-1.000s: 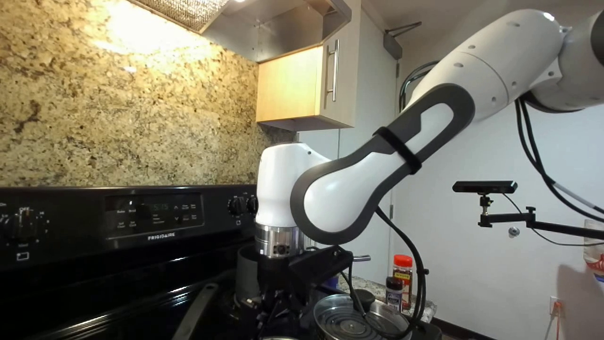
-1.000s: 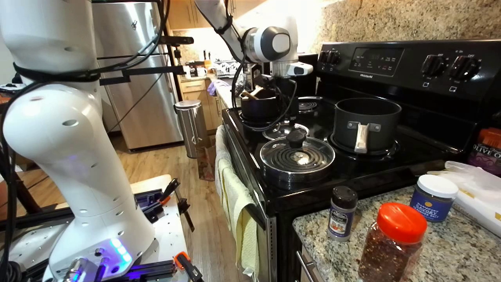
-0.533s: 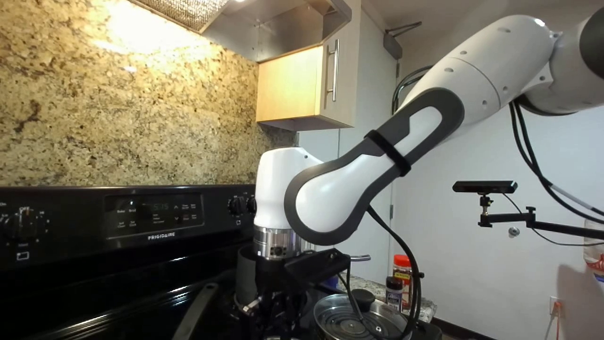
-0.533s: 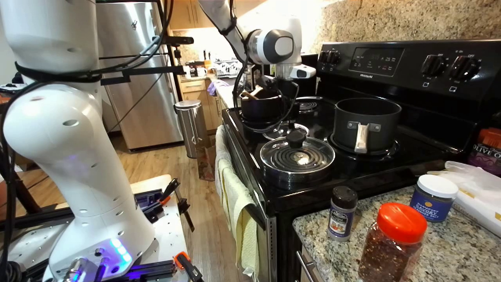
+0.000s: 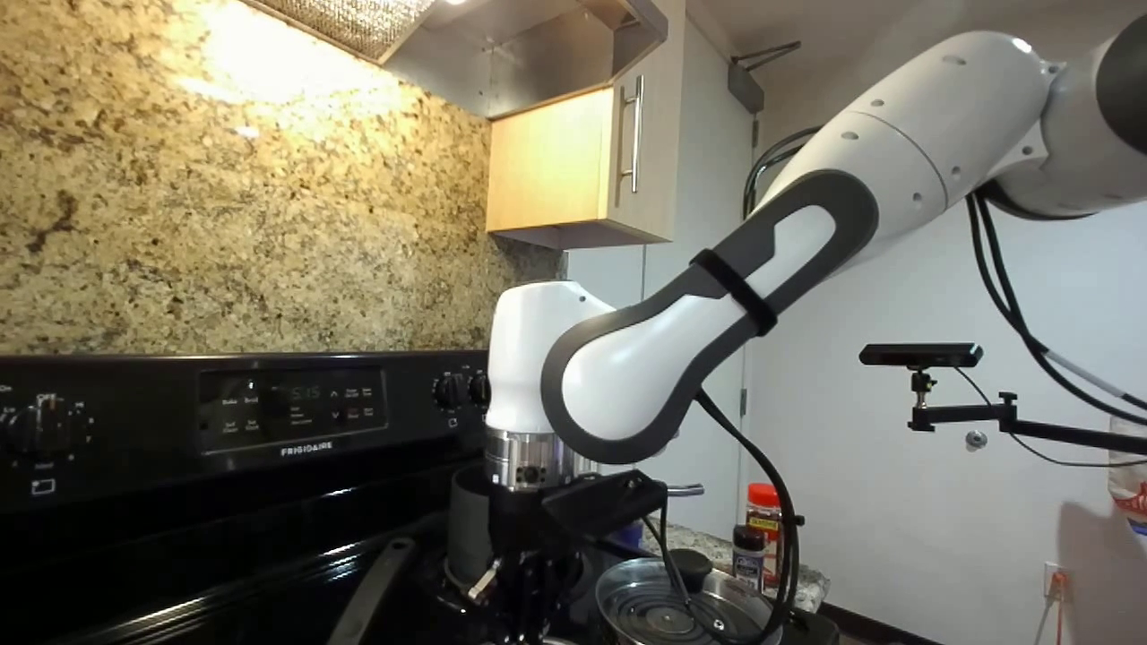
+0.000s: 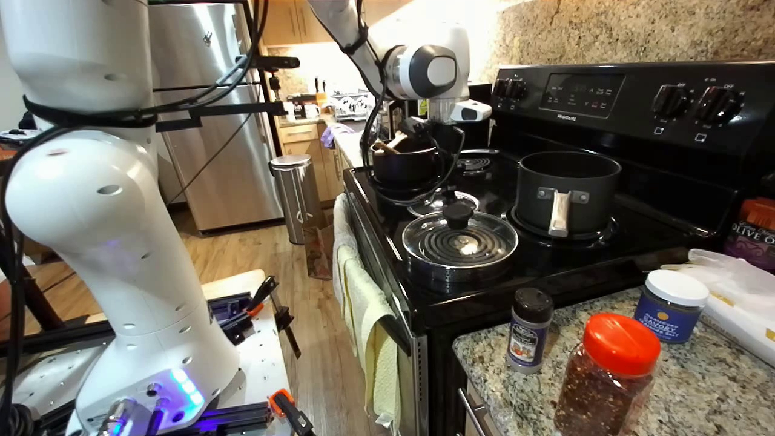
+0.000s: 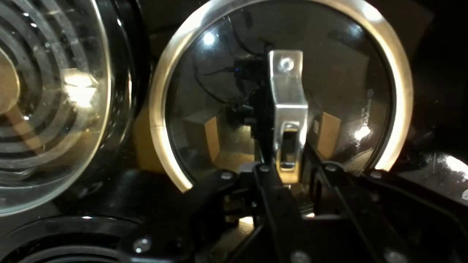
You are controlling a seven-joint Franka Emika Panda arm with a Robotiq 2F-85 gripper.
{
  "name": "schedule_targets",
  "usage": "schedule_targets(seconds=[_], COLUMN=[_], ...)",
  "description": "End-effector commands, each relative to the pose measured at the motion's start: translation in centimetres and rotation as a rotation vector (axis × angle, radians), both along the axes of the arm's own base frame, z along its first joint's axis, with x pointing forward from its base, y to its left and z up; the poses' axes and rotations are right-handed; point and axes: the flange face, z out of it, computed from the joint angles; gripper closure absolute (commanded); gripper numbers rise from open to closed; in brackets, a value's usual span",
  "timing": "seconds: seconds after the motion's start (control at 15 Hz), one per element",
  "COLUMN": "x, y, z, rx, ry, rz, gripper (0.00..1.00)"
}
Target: Remove the lid from the stove and put it on top of the pot on the upper right plate
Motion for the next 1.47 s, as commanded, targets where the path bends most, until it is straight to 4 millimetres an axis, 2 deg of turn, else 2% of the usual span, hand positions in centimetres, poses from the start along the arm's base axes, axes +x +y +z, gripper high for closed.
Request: schedule_targets(seconds=[0.0, 0.33, 0.6, 1.0, 1.13, 1.4], x=[-0.4, -1.5, -3.3, -6.5, -6.8, -6.0], y=[0.1, 1.4, 2.5, 1.1, 0.7, -0.6], z=[1.2, 3.9, 7.6, 12.4, 13.9, 16.8], rx=[0.012, 0.017, -0.007, -0.048, -0.059, -0.081], ry=[0.002, -0.023, -0.028, 0.025, 0.0, -0.062], rz=[0.021, 0.079, 0.118, 0.096, 0.092, 0.087], gripper=[0.95, 0.95, 0.95, 0.95, 0.95, 0.95])
